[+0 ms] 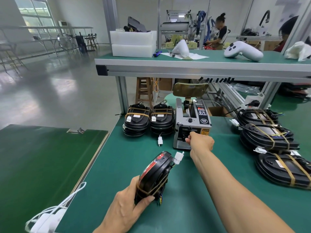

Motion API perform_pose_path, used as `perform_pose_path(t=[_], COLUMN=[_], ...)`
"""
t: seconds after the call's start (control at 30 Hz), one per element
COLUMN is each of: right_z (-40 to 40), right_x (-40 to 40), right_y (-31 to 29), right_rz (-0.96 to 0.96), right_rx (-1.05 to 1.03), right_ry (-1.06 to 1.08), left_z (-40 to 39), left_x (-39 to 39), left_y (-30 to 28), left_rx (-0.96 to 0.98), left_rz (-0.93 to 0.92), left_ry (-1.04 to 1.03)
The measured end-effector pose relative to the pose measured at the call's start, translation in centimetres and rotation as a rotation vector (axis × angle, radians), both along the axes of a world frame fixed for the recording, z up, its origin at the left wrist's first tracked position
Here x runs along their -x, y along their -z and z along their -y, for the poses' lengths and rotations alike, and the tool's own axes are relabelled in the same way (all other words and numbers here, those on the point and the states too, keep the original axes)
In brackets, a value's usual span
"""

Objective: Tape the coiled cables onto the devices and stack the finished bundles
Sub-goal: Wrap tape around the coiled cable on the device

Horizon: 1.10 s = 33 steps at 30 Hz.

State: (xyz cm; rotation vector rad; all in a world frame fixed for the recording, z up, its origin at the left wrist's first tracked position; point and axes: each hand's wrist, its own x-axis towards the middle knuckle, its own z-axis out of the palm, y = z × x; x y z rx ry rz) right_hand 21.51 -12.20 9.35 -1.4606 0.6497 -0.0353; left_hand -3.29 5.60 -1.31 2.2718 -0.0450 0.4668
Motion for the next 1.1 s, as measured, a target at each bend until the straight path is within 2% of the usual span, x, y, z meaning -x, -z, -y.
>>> perform_pose_path(t=[0.23, 0.43, 0.53, 0.63, 0.7, 0.77, 0.83, 0.9, 0.97, 1.1], right_z=[-0.3, 0.0, 1.0, 2.8, 4.0, 4.9, 5.2, 5.1, 4.6, 3.9], right_x=[-0.3, -0.5, 1.0, 3.4, 5.0, 6.4, 8.1, 10.1, 12.2, 14.6], right_y=[0.0, -0.1, 0.8, 2.2, 2.0, 0.5, -1.9, -4.2, -5.9, -6.8], right_rz=[-0.019, -0.001, -0.026, -0.05, 0.013, 0.154, 0.296, 0.381, 0.394, 0.386], right_rx=[-0.018, 0.11, 0.237, 0.23, 0.232, 0.222, 0.142, 0.027, -0.041, 0.004], right_ry=[0.039, -0.022, -0.181, -0.413, -0.503, -0.497, -0.501, -0.597, -0.731, -0.88], left_z=[0.0, 0.0, 0.0, 0.1, 0.1, 0.2, 0.3, 0.4, 0.4, 0.4], left_x=[-0.1, 0.0, 0.1, 0.0, 0.0, 0.1, 0.1, 0.1, 0.1, 0.1], left_y=[0.1, -0.1, 0.0, -0.1, -0.2, -0.4, -0.5, -0.6, -0.6, -0.6], left_rx=[-0.015, -0.033, -0.033, -0.029, -0.023, -0.012, -0.006, -0.006, -0.002, 0.016], left_rz=[0.002, 0.009, 0.008, 0.001, -0.008, -0.023, -0.033, -0.043, -0.053, -0.079], left_ry=[-0.015, -0.022, -0.019, -0.025, -0.028, -0.028, -0.028, -0.035, -0.039, -0.045])
